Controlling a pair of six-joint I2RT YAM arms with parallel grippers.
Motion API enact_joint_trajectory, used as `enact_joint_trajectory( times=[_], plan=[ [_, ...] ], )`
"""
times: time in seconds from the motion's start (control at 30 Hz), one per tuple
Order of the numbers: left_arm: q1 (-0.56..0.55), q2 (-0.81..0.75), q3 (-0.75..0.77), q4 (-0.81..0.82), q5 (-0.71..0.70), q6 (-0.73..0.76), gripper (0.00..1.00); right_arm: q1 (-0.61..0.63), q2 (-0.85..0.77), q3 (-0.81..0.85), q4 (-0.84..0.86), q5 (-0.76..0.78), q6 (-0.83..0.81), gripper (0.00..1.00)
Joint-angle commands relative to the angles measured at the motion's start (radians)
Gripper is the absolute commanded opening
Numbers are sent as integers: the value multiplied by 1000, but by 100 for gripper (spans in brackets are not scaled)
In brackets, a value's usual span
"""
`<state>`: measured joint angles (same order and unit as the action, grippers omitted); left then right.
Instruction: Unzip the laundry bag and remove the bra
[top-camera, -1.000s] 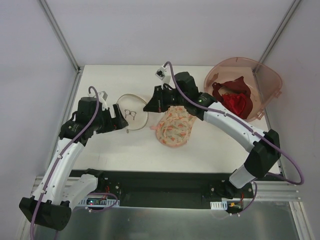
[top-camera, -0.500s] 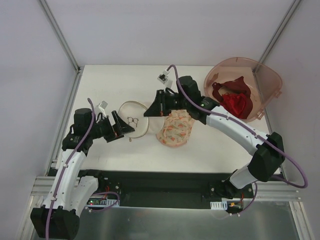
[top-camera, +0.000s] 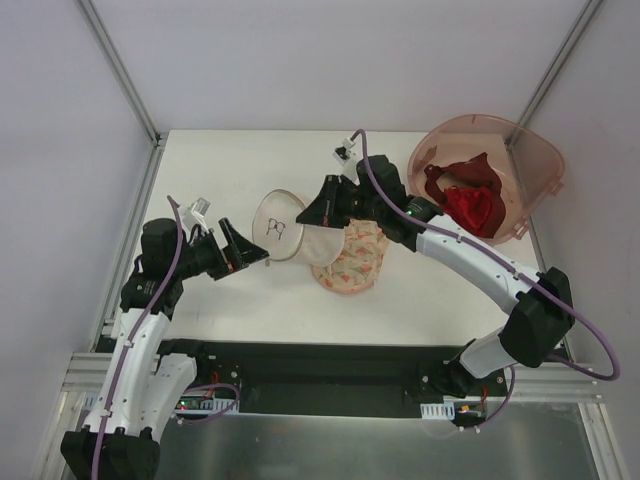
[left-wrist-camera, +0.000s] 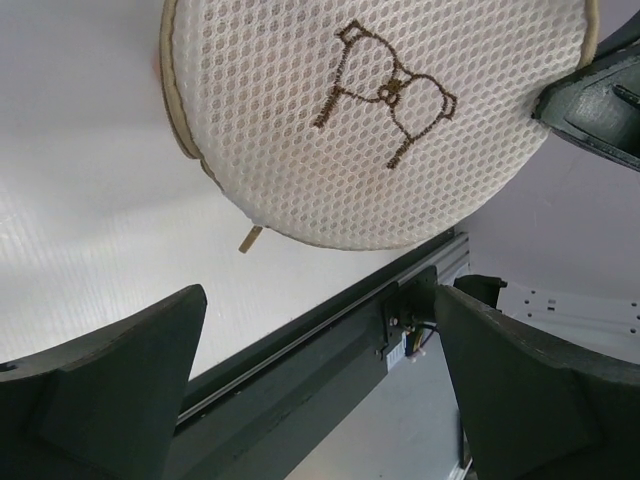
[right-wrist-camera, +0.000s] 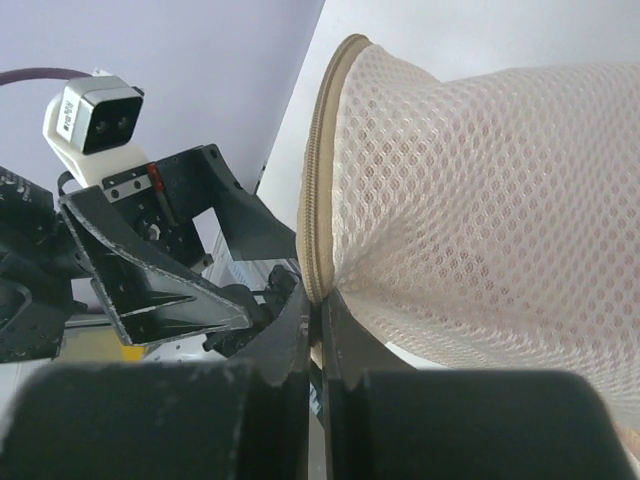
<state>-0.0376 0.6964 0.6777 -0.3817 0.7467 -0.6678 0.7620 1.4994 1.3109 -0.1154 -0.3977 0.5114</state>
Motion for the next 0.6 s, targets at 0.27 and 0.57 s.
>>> enact_joint_trajectory(
  times=[0.27,0.57],
  plan=[
    [111,-38,-153,303,18,-122,91,-4,-24,-18,111,-64,58,1],
    [240,64,-300,839,244,-377,83,-7,-18,-25,158,-135,91,1]
  ],
)
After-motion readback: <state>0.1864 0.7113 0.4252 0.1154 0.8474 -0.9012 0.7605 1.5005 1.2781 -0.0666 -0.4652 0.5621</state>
